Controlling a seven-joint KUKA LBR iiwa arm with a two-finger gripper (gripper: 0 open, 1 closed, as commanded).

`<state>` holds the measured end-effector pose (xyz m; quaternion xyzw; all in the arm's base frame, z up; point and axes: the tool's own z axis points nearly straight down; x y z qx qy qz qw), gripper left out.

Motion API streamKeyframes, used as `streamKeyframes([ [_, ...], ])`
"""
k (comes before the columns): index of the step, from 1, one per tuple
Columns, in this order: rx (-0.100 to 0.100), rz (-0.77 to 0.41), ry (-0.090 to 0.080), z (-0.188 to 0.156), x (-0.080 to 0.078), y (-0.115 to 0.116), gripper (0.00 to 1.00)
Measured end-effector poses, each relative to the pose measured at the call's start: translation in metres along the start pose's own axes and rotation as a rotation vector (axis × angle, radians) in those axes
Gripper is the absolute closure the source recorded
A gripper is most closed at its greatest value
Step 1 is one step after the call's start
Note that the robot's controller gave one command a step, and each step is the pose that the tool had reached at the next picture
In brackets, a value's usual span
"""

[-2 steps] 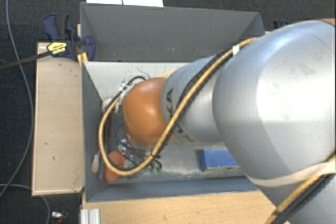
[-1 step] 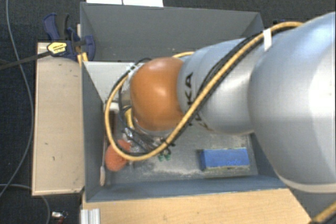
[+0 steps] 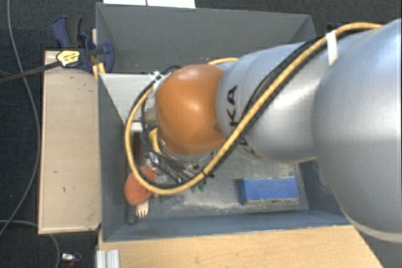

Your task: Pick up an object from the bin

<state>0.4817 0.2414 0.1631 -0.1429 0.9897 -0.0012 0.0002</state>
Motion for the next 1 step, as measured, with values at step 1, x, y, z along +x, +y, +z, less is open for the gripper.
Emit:
streamKeyframes([
  [1,0.001,-0.062,0.0,-0.075,-0.0178,-0.0042,1.0],
])
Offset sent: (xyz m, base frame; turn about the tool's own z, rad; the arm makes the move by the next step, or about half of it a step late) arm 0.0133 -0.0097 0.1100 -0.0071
